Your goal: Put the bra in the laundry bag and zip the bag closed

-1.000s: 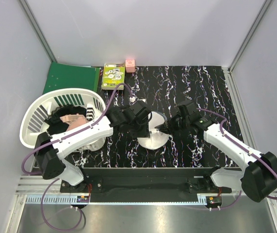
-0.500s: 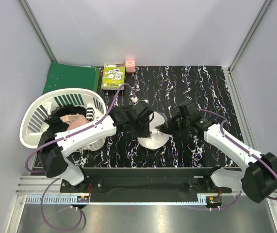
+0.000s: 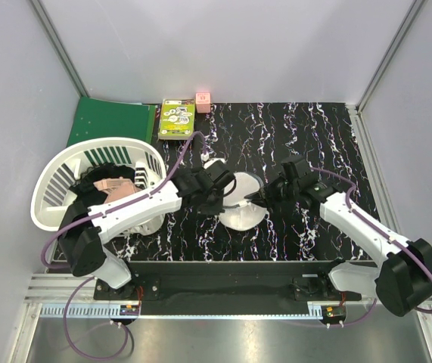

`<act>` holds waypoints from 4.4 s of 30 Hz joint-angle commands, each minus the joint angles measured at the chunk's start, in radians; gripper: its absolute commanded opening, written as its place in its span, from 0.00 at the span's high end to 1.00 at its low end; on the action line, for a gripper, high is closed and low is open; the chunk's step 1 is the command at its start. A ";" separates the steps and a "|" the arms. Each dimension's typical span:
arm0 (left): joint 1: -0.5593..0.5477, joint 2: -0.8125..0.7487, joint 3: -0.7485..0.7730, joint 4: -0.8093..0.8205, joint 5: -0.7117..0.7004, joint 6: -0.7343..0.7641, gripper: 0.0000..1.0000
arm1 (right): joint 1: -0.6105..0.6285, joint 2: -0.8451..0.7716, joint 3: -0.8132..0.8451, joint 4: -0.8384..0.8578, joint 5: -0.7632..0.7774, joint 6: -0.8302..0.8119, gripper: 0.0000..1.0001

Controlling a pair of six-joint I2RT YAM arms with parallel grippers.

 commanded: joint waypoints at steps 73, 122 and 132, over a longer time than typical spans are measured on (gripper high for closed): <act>0.092 0.030 -0.039 0.465 0.483 -0.083 1.00 | -0.173 0.293 0.549 -0.541 0.001 -0.882 0.10; 0.132 -0.039 -0.049 0.293 0.366 0.061 0.63 | -0.154 0.225 0.426 -0.423 -0.129 -0.774 0.05; 0.135 -0.039 -0.057 0.318 0.241 0.217 0.39 | -0.156 0.194 0.295 -0.226 -0.240 -0.624 0.08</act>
